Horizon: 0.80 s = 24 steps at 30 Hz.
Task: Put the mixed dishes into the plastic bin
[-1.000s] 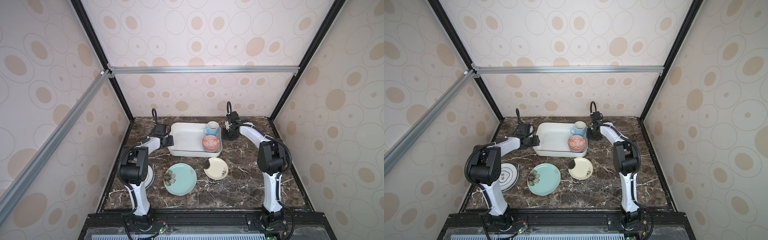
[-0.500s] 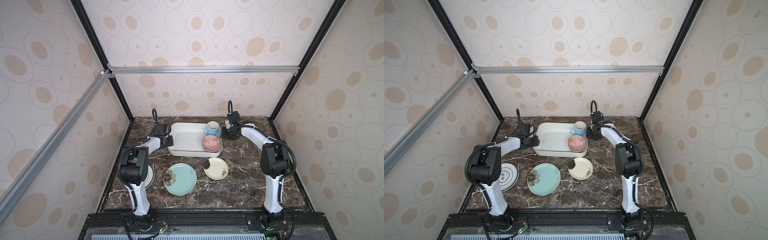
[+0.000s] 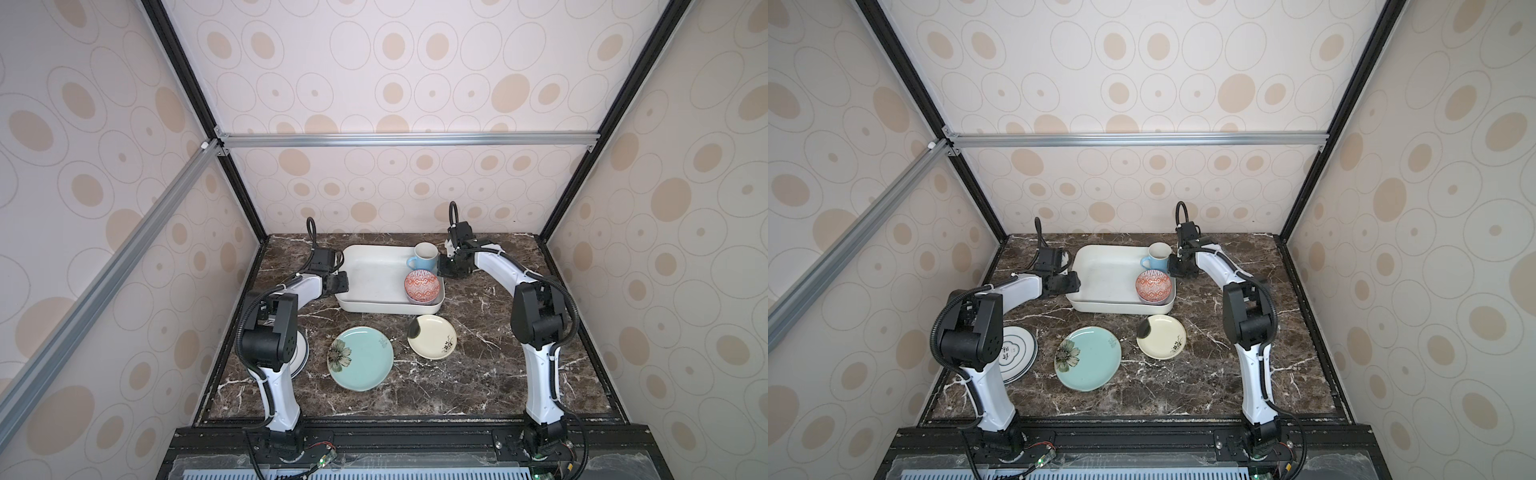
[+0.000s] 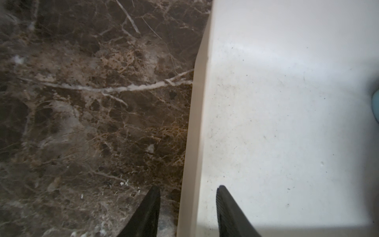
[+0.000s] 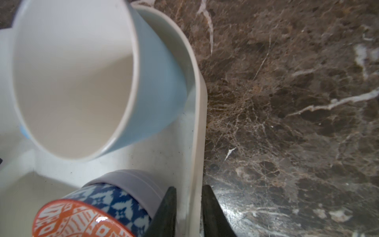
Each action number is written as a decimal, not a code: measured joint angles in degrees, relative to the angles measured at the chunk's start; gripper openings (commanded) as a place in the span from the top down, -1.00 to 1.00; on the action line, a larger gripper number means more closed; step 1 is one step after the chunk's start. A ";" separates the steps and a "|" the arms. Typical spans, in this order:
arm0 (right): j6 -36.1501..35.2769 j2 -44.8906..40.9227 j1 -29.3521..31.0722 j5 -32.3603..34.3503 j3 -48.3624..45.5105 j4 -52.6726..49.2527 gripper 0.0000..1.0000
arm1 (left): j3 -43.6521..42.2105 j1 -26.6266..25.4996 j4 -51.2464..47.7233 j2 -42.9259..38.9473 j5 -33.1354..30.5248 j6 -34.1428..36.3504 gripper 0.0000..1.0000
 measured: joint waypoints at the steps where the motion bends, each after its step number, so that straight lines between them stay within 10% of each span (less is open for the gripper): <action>1: -0.11 -0.02 0.00 0.13 -0.28 0.02 0.47 | 0.00 -0.11 0.00 0.00 0.00 0.00 0.11; 24: -1.64 -5.29 -0.17 4.09 -8.55 0.92 0.95 | -5.16 -3.63 5.14 -2.27 -1.92 -1.68 0.77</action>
